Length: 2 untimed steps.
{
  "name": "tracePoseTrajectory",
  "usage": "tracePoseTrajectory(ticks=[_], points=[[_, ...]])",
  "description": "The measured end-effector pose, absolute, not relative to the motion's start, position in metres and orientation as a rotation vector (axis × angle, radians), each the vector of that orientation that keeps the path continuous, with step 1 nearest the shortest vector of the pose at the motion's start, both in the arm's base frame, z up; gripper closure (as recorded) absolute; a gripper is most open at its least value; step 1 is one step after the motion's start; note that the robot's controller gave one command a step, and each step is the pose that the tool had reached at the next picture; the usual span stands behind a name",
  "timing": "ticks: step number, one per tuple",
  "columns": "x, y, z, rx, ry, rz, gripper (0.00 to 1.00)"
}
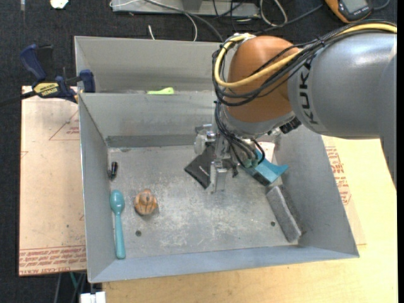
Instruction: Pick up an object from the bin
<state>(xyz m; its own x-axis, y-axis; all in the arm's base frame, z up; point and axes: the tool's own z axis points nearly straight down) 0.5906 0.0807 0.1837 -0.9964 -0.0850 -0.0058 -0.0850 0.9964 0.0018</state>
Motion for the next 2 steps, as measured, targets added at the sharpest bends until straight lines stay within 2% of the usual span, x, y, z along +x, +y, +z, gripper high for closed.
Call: tracePoseTrajectory(ticks=[1,2], points=[[0.609,0.016,0.16,-0.237,3.126,0.005,0.0],[0.626,0.001,0.134,-0.207,3.131,0.003,0.0]])
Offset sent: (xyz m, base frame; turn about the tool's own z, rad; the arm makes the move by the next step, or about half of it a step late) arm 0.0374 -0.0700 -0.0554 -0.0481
